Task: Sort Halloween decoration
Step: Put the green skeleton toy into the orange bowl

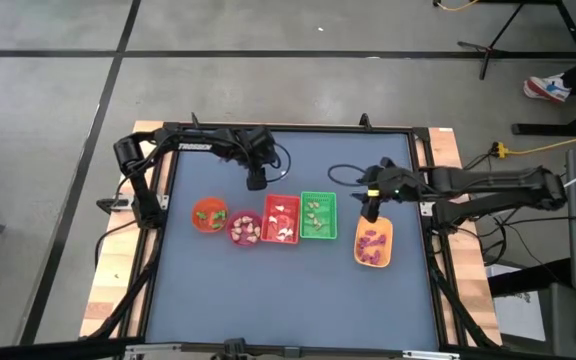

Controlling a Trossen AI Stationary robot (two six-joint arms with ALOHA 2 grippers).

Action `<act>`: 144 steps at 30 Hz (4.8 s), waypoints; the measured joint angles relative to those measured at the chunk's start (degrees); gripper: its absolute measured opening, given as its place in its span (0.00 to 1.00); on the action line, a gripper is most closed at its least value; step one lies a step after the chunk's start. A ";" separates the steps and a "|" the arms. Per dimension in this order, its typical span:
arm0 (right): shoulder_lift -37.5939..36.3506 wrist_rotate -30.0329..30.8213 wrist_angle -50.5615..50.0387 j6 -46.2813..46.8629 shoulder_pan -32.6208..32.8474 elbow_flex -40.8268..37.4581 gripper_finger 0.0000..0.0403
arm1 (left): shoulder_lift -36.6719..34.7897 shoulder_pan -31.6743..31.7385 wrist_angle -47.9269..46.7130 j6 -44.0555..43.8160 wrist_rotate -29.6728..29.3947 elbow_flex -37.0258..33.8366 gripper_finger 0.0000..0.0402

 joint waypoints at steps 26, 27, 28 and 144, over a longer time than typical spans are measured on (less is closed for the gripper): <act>0.04 -4.89 16.45 -0.31 -2.52 -10.71 0.52 | 0.00 1.93 -0.79 -0.59 1.75 -0.02 0.39; 0.04 -4.89 16.48 -0.31 -2.52 -10.71 0.52 | 0.00 1.93 -0.83 -0.59 1.75 -0.02 0.39; 0.04 -4.89 16.48 -0.31 -2.52 -10.71 0.52 | 0.00 1.93 -0.79 -0.59 1.75 -0.02 0.39; 0.04 -3.81 16.40 -0.13 -2.50 -10.73 0.52 | -16.15 -24.45 -45.07 -34.70 2.07 -0.11 0.07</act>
